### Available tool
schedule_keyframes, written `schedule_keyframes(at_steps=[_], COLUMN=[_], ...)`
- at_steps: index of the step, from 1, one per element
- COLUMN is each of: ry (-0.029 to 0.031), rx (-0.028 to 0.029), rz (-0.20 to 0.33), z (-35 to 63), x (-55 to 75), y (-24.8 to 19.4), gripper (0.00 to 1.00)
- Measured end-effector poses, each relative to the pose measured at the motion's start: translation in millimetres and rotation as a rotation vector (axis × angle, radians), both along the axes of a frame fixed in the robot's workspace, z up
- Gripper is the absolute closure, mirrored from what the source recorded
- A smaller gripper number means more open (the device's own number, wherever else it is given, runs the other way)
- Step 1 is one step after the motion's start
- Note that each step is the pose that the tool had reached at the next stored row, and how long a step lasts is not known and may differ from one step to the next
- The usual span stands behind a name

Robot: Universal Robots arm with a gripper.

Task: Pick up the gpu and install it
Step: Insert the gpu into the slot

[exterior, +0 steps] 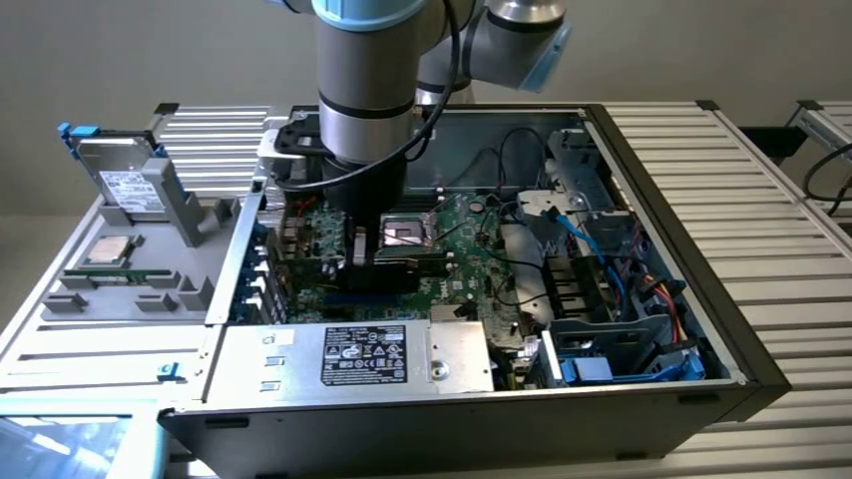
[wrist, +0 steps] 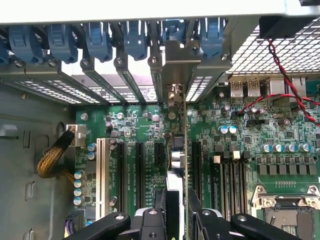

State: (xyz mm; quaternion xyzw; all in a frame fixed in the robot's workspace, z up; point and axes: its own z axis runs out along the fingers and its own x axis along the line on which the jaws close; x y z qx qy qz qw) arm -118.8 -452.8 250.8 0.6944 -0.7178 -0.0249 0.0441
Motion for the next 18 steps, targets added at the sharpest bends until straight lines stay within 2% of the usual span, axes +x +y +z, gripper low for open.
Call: schedule_keyframes(at_steps=[18], ry=[0.0], rx=[0.0001], rz=[0.002], z=[-3.9], x=[-1.4], y=[0.3], gripper=[0.72])
